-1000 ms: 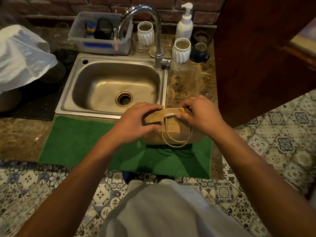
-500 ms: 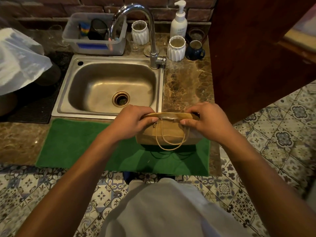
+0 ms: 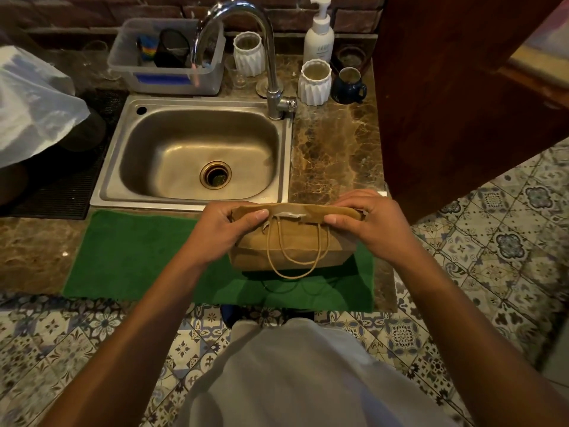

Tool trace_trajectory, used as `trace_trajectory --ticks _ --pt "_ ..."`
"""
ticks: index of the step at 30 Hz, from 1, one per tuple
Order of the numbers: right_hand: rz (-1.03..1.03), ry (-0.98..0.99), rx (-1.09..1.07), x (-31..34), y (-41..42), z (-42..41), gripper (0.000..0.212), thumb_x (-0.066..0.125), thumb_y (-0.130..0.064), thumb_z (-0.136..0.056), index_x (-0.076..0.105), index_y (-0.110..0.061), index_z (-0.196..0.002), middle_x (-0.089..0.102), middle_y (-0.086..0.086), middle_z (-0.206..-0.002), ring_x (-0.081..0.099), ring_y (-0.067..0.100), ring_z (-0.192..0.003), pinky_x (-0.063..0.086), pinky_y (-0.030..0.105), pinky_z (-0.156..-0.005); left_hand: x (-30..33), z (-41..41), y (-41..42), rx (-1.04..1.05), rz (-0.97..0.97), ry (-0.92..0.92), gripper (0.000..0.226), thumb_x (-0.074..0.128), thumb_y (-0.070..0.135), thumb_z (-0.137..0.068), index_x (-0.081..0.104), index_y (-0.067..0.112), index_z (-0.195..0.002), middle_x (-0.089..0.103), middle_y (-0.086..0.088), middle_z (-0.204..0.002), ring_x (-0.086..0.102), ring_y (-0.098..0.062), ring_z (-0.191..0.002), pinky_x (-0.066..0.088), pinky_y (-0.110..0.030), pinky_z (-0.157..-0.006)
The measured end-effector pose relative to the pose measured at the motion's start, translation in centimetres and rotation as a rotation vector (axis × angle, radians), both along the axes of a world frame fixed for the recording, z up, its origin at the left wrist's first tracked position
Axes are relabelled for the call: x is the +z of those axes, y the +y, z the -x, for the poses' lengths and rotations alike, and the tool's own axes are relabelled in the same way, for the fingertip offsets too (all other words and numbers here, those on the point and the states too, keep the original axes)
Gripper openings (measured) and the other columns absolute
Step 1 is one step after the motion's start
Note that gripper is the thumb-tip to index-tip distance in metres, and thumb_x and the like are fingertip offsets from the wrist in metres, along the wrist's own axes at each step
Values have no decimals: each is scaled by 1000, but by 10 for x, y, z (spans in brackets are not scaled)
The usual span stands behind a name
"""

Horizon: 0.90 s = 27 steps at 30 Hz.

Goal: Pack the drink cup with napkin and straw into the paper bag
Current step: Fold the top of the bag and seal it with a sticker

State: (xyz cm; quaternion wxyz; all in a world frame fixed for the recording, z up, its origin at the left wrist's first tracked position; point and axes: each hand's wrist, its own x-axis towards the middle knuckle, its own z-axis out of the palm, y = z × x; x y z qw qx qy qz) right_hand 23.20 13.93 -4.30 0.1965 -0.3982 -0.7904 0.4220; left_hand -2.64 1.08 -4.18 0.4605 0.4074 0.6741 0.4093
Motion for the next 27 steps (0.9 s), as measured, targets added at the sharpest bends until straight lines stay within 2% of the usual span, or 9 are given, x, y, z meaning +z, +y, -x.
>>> trace_trajectory --ticks 4,8,13,17,19,22,27 --pt "-45 7 -24 -3 9 -12 27 75 -50 -77 77 -27 -90 72 -9 -91 64 21 -103 51 52 -92 0 -3 2 29 -5 4 8 69 25 -91 75 24 -86 76 11 -72 69 -1 -66 53 -15 -61" --pt "-67 20 -131 -6 13 -15 38 81 -55 -70 78 -18 -76 73 -6 -85 64 20 -97 52 47 -86 0 -7 5 85 -2 -22 10 69 24 -91 76 20 -85 76 8 -72 69 -4 -66 53 -17 -61" --pt "98 79 -130 -17 25 -29 23 82 -31 -80 81 -15 -96 75 -1 -100 66 16 -106 53 49 -97 -7 -15 7 139 1 -45 12 70 26 -90 76 20 -83 76 6 -72 70 -6 -67 54 -20 -63" --pt "107 93 -155 -26 26 -30 15 84 -26 -81 80 -19 -94 76 -4 -96 68 16 -103 53 49 -97 -7 -18 11 131 30 -39 15 68 26 -91 76 17 -82 75 4 -71 70 -8 -66 54 -20 -62" --pt "149 126 -163 -27 29 -28 15 85 -27 -79 80 -20 -92 76 -4 -96 69 16 -102 54 46 -97 -7 -18 12 136 39 -37 15 67 25 -92 75 17 -82 75 5 -69 69 -6 -64 54 -18 -60" --pt "229 178 -183 -29 37 -27 24 86 -28 -76 81 -13 -94 78 2 -98 72 18 -100 57 41 -94 -7 -20 13 180 61 -50 14 67 25 -92 75 19 -82 75 6 -69 69 -4 -64 53 -18 -59" --pt "345 241 -180 -31 55 -31 12 87 -14 -76 81 -17 -87 80 -4 -93 73 10 -99 56 25 -91 -7 -22 18 234 101 -36 23 67 41 -82 75 19 -82 76 4 -72 70 -9 -66 55 -23 -63"
